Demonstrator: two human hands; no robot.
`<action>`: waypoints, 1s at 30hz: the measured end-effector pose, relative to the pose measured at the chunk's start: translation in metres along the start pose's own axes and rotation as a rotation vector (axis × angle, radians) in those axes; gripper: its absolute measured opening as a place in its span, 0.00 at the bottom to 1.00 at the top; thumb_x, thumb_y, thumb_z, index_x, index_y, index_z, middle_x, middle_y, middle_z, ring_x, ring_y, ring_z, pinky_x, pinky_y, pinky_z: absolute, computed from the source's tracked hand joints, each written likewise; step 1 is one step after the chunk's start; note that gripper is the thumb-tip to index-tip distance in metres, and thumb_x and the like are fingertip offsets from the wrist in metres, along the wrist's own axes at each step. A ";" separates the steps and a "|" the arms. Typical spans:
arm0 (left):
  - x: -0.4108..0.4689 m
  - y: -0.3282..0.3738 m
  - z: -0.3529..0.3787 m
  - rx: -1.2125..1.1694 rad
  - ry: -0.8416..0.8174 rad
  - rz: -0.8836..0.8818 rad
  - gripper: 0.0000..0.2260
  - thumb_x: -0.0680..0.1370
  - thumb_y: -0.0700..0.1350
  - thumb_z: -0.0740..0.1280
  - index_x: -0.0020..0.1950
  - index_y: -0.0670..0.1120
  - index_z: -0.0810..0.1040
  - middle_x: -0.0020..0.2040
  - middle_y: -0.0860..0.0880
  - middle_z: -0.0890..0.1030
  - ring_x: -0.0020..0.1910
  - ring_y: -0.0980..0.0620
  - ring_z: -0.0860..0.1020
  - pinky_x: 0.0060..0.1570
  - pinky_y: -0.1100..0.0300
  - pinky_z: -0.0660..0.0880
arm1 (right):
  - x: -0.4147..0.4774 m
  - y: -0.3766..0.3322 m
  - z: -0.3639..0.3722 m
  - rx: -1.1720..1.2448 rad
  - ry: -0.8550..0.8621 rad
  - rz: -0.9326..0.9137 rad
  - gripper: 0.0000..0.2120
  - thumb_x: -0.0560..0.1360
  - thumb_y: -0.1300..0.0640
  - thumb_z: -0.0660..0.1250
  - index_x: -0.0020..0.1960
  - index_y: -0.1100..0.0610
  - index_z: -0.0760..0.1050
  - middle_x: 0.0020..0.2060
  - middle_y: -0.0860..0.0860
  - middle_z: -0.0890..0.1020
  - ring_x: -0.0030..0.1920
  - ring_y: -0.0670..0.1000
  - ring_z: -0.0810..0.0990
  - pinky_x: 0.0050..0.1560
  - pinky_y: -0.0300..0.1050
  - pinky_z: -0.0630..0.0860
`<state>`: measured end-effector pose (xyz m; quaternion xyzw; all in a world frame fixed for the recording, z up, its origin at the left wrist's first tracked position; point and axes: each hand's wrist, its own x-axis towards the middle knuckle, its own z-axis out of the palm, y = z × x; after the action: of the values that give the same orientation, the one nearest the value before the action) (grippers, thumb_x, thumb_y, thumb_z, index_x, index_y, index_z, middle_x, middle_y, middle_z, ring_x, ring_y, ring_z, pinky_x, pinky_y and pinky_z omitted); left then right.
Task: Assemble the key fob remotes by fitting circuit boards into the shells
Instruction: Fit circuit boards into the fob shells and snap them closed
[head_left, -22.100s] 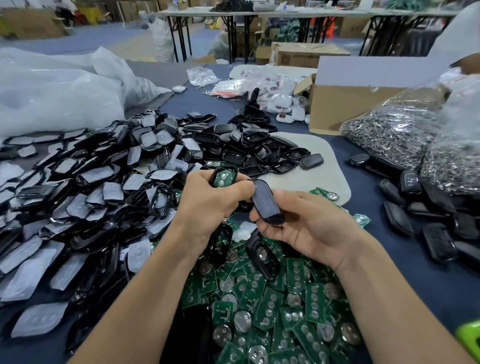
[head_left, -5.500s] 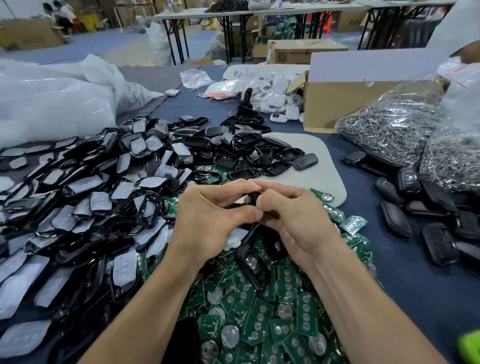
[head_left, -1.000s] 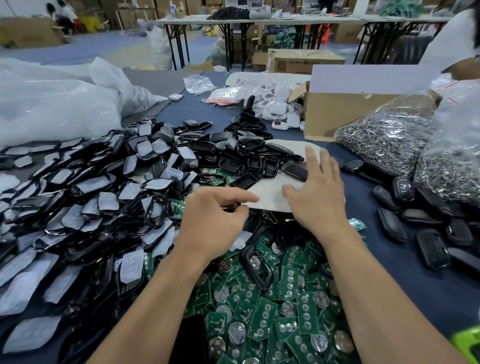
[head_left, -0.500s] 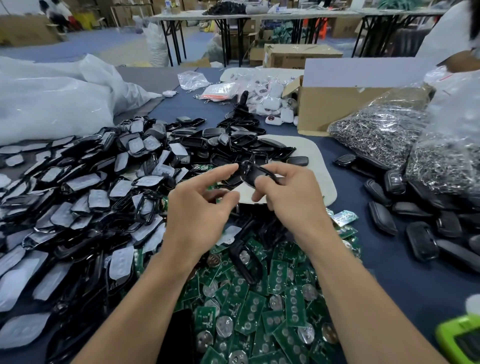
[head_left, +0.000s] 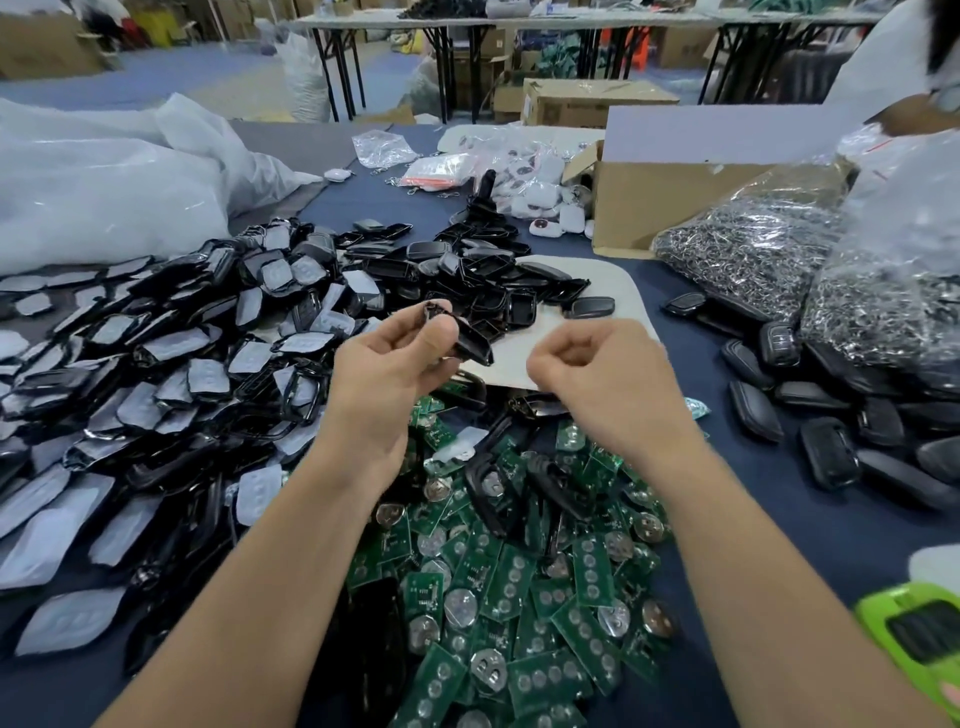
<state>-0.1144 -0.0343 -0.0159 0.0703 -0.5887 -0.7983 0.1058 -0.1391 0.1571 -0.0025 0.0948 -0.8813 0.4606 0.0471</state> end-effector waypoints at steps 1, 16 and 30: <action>0.000 0.002 -0.001 0.006 0.017 -0.013 0.15 0.68 0.51 0.76 0.51 0.45 0.85 0.41 0.53 0.86 0.41 0.57 0.84 0.48 0.63 0.83 | -0.005 -0.001 -0.002 -0.084 -0.133 -0.021 0.06 0.72 0.55 0.75 0.38 0.45 0.85 0.32 0.37 0.84 0.35 0.38 0.82 0.37 0.31 0.74; -0.004 0.008 -0.003 0.195 -0.087 -0.096 0.22 0.67 0.65 0.72 0.49 0.50 0.88 0.53 0.46 0.88 0.47 0.53 0.85 0.43 0.63 0.82 | -0.014 0.013 0.002 -0.038 -0.138 0.054 0.11 0.69 0.62 0.77 0.35 0.49 0.79 0.27 0.39 0.79 0.28 0.40 0.75 0.32 0.31 0.70; -0.019 0.007 0.005 0.967 -0.264 0.222 0.09 0.67 0.64 0.73 0.44 0.64 0.87 0.33 0.63 0.84 0.30 0.62 0.80 0.28 0.67 0.74 | -0.006 0.022 0.004 0.719 0.072 0.266 0.14 0.71 0.74 0.71 0.38 0.57 0.85 0.32 0.53 0.83 0.33 0.50 0.81 0.41 0.40 0.82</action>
<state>-0.0963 -0.0269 -0.0076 -0.0533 -0.9029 -0.4208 0.0699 -0.1379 0.1662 -0.0233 -0.0260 -0.6659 0.7453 -0.0184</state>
